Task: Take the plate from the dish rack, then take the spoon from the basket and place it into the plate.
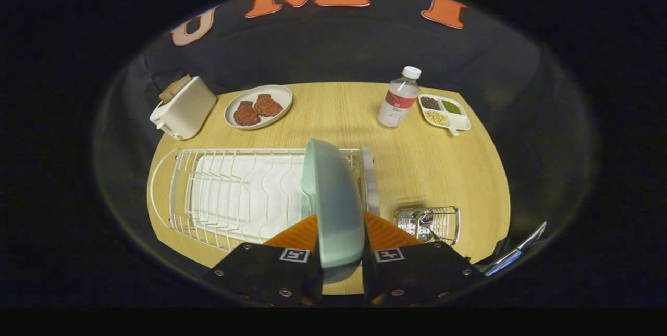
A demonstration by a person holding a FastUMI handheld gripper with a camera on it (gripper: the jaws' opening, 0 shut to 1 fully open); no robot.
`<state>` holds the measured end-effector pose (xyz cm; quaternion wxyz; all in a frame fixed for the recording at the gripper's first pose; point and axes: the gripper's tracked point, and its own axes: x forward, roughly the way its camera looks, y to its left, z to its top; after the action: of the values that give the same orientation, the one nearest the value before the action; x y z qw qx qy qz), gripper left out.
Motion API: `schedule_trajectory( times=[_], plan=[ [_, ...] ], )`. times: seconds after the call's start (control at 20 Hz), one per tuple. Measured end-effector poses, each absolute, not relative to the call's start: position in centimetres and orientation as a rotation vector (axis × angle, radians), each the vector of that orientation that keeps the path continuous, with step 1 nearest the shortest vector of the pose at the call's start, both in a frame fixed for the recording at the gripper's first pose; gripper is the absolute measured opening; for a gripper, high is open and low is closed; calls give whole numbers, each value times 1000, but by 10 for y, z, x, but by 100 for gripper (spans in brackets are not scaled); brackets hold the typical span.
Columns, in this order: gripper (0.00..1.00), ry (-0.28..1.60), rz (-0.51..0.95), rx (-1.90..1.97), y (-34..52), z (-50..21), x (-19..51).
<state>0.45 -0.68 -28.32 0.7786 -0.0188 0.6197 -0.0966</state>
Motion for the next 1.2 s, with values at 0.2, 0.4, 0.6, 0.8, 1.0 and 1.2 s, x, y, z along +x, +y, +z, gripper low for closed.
schedule_trajectory(
  times=[0.2, 0.4, 0.6, 0.8, 1.0, 1.2],
  plan=[
    [27, 1250, -275, -51, -14, -258, 15],
    [27, 1218, -269, 7, -14, -234, 1],
    [27, 1220, -269, 117, -22, -222, -29],
    [27, 1234, -250, 227, -31, -219, -67],
    [26, 1247, -202, 307, -40, -218, -102],
    [26, 1245, -146, 402, -47, -218, -133]
  ],
)
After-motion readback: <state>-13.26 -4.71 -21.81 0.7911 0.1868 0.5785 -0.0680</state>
